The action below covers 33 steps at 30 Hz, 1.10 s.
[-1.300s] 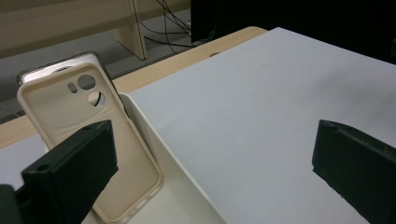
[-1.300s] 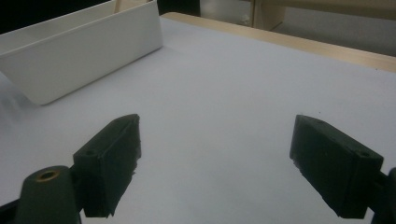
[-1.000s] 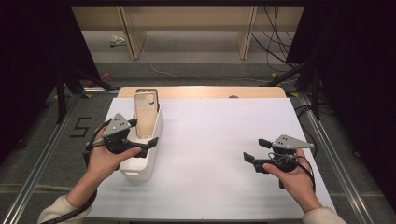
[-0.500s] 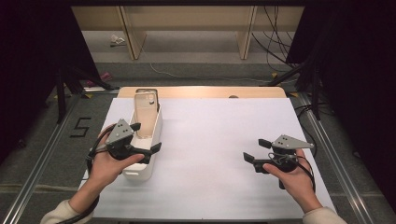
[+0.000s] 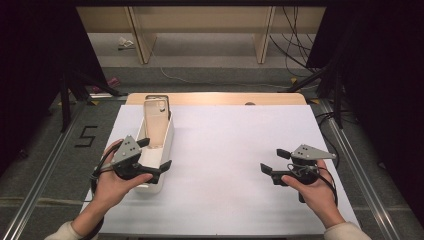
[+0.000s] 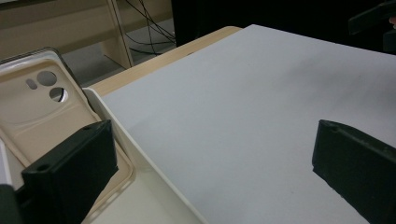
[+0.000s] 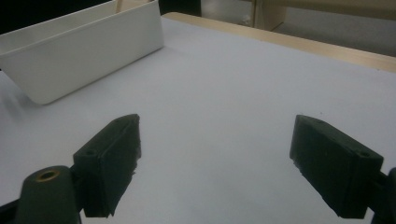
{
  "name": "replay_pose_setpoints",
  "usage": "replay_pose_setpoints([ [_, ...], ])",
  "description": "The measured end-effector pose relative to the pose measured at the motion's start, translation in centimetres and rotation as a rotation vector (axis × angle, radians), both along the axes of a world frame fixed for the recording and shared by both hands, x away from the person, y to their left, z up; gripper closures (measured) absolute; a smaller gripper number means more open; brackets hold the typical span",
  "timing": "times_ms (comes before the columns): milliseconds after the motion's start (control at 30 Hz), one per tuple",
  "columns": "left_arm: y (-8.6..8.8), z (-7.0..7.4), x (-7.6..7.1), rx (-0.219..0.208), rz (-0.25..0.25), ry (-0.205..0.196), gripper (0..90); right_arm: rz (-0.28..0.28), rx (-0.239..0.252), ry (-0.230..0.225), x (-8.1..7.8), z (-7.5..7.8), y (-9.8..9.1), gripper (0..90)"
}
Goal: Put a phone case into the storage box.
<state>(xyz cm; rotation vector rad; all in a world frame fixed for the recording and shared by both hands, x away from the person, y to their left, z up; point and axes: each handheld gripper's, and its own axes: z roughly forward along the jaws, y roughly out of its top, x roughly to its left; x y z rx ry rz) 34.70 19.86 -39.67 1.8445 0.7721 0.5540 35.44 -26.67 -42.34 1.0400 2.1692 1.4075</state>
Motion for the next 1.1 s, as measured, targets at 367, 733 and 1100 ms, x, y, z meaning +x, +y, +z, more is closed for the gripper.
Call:
replay_pose_setpoints([
  [367,0.2,-0.7,-0.9,0.015,-0.001,-0.017,0.0,0.001,0.0,0.002,0.0,0.0,0.0,17.2],
  [733,0.2,-1.1,-1.4,0.018,-0.006,-0.021,0.0,0.003,0.001,0.002,0.0,0.0,0.1,17.2],
  [1100,0.2,-1.4,-1.4,0.024,-0.003,-0.029,0.0,0.006,0.0,0.002,0.0,0.0,0.1,17.2],
])
